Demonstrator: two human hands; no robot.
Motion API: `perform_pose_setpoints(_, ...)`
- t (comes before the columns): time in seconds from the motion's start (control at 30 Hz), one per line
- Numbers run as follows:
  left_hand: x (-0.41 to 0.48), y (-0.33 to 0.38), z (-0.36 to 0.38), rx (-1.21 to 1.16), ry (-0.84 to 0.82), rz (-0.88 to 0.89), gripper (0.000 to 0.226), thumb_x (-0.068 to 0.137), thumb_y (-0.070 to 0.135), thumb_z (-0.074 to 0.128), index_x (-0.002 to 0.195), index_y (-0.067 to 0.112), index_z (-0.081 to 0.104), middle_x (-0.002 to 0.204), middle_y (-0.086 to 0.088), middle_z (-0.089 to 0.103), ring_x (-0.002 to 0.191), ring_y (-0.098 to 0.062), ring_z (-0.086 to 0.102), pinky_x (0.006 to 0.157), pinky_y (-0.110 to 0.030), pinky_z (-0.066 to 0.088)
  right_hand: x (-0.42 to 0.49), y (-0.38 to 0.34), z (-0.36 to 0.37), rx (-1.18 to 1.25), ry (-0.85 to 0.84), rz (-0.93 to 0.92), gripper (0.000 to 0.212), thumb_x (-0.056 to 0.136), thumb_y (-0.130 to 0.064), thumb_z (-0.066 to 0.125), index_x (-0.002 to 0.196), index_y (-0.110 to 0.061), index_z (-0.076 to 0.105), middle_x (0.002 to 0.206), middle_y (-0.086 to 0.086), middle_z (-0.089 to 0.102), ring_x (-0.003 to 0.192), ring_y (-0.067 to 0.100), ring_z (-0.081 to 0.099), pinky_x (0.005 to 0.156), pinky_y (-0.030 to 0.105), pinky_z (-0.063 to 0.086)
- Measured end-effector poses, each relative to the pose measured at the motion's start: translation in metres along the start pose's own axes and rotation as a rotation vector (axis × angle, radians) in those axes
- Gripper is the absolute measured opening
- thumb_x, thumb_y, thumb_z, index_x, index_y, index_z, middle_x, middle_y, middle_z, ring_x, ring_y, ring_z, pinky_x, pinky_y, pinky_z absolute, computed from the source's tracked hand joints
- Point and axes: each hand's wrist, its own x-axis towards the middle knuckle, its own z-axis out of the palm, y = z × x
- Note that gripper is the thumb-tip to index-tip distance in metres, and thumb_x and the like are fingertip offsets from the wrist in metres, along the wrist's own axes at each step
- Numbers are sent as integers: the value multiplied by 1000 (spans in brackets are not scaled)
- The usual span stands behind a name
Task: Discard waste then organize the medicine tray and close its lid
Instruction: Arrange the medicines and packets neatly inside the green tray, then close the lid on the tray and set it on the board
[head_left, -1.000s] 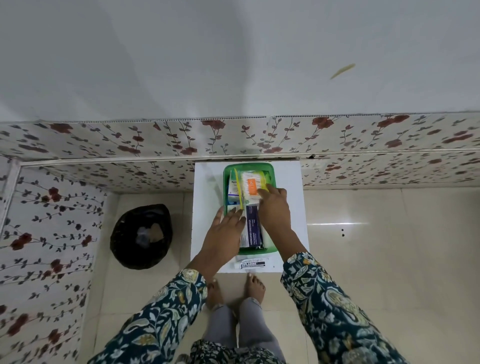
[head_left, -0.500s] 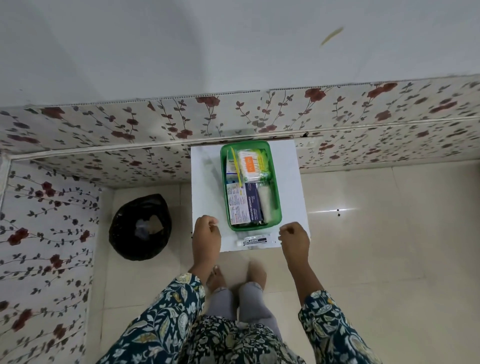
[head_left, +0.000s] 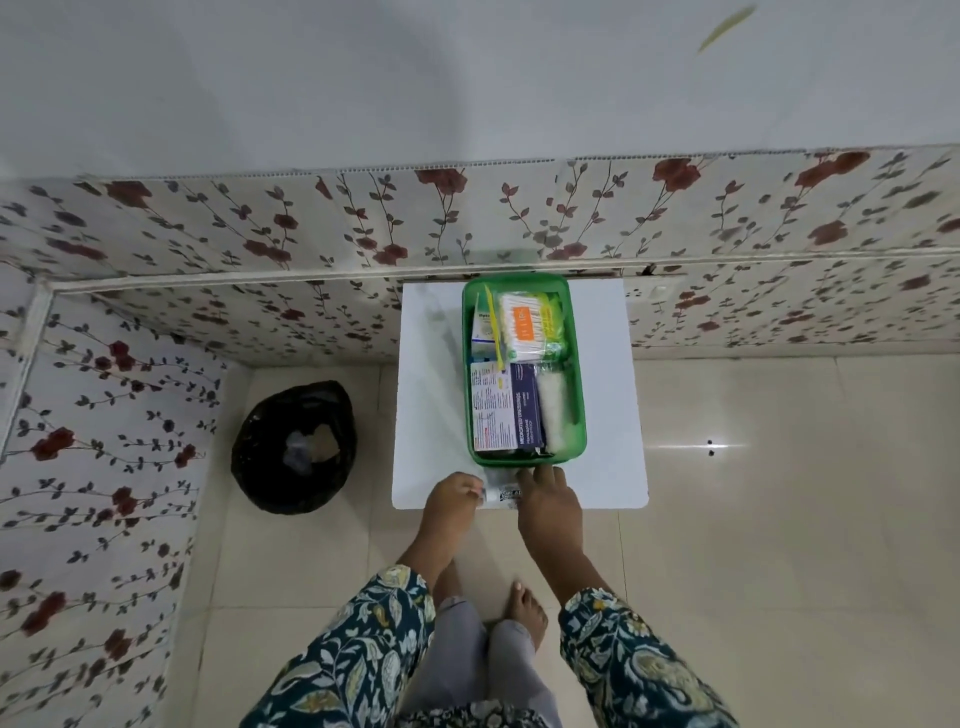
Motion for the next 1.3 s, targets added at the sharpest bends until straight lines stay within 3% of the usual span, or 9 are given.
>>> perform_pose_setpoints(0.13, -12, 5, -9, -101, 50, -10, 31, 84, -8, 45, 71, 17, 56, 87, -10, 60, 74, -21, 56, 62, -25, 40, -4, 3, -11, 54, 57, -32, 31, 37, -5, 85, 51, -13, 59, 57, 2, 59, 52, 21, 60, 29, 19, 31)
perform_pose_setpoints(0.3, -35, 33, -29, -112, 75, 37, 33, 86, -5, 44, 70, 21, 56, 85, -3, 60, 73, -13, 55, 63, -26, 40, -27, -6, -75, 441, 121, 90, 22, 87, -22, 58, 78, -4, 66, 81, 9, 64, 75, 26, 61, 59, 30, 42)
perform_pose_setpoints(0.43, -44, 66, -32, -17, 111, 154, 20, 87, -1, 44, 87, 12, 59, 104, -11, 61, 92, -23, 55, 78, -31, 41, -12, -5, -121, 735, 200, 298, 20, 88, -15, 56, 79, 1, 65, 78, 16, 68, 65, 25, 54, 59, 27, 38)
perform_pose_setpoints(0.57, -41, 92, -26, 127, 119, 208, 25, 91, 4, 41, 76, 23, 47, 84, 6, 48, 90, -18, 44, 77, -25, 32, 25, -8, -125, 796, 129, 375, 26, 88, 0, 46, 103, 0, 67, 103, 22, 70, 90, 34, 65, 78, 36, 53)
perform_pose_setpoints(0.67, -33, 101, -24, 175, 79, 210, 17, 92, 11, 41, 100, 6, 56, 106, -14, 60, 97, -29, 56, 75, -28, 37, 40, -9, -118, 795, 80, 407, 36, 86, 3, 43, 115, -2, 64, 118, 19, 66, 104, 34, 63, 90, 35, 52)
perform_pose_setpoints(0.97, 3, 106, -31, 179, 35, 161, 23, 88, 14, 46, 102, 5, 62, 108, -17, 67, 97, -38, 63, 84, -55, 55, 46, 15, -117, 993, 174, 423, 30, 83, 8, 41, 86, -5, 68, 74, 8, 63, 74, 27, 61, 81, 45, 56)
perform_pose_setpoints(1.03, 2, 104, -36, 184, 43, 168, 22, 87, 10, 45, 99, 1, 62, 105, -19, 68, 95, -39, 64, 82, -56, 56, 46, 18, -118, 1045, 215, 424, 33, 82, 6, 42, 71, -16, 64, 71, 6, 62, 71, 27, 58, 75, 42, 54)
perform_pose_setpoints(1.13, -4, 104, -50, 175, 66, 154, 22, 85, 4, 45, 97, -3, 62, 102, -23, 68, 93, -40, 65, 81, -57, 56, 61, 20, -115, 1160, 297, 492, 24, 84, 3, 42, 80, -12, 60, 80, 11, 63, 65, 22, 55, 65, 34, 48)
perform_pose_setpoints(1.3, -15, 100, -82, 77, 142, 118, 22, 87, -1, 44, 99, 0, 63, 91, -20, 66, 79, -33, 64, 66, -44, 56, 91, 12, -86, 750, -3, 505, 35, 88, -21, 54, 117, -1, 50, 122, 20, 56, 105, 32, 54, 88, 39, 46)
